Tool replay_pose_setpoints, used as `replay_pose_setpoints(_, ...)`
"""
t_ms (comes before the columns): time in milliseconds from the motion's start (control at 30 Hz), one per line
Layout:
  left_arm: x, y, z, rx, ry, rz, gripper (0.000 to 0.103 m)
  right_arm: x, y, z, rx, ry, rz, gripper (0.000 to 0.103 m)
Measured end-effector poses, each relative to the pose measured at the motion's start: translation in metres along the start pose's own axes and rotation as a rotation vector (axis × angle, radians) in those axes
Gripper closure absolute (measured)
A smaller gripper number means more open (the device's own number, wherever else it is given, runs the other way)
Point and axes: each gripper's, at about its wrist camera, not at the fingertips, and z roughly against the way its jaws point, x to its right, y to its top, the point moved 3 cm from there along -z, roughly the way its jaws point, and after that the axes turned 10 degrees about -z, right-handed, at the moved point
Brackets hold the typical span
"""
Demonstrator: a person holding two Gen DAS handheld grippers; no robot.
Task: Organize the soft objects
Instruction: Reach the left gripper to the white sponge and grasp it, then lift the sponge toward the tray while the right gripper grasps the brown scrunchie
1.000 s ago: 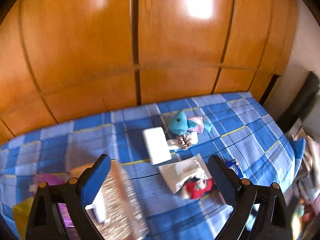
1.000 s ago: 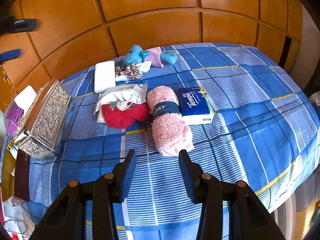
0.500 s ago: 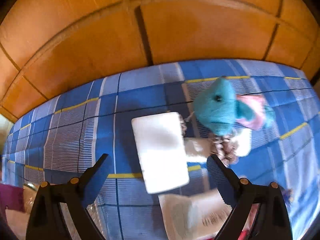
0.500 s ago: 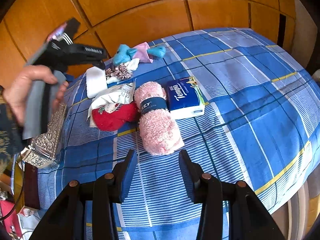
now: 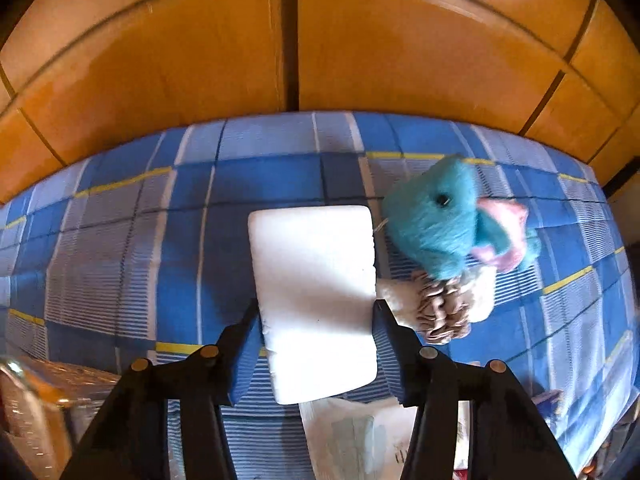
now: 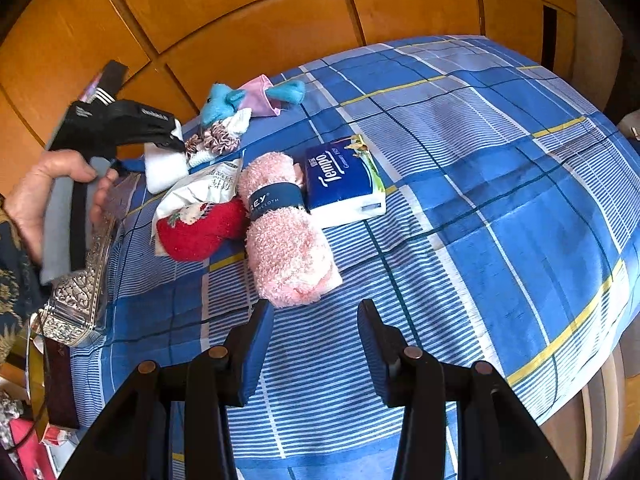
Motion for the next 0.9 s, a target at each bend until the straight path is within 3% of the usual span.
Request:
replay_pose_setpoints(300,-0.029,0.014,0.069,0.107,-0.017,0.009,0.049,-0.015,0.002,0.002,-0.018,0.024,0.041,0.059)
replay_pose_setpoints(433,-0.047,0.014,0.092,0.146,-0.031,0.021,0.049,-0.037,0.017,-0.002,-0.037,0.096,0.102,0.059)
replay_pose_setpoints(667,-0.069,0.005,0.123,0.196,-0.025,-0.002,0.049,-0.101,0.068,-0.032,-0.06,0.239,0.219,0.059)
replay_pose_setpoints(900,-0.085,0.004,0.135,0.214,-0.049,0.001,0.049,-0.177,0.111,-0.094,-0.095,0.257,0.295,0.059)
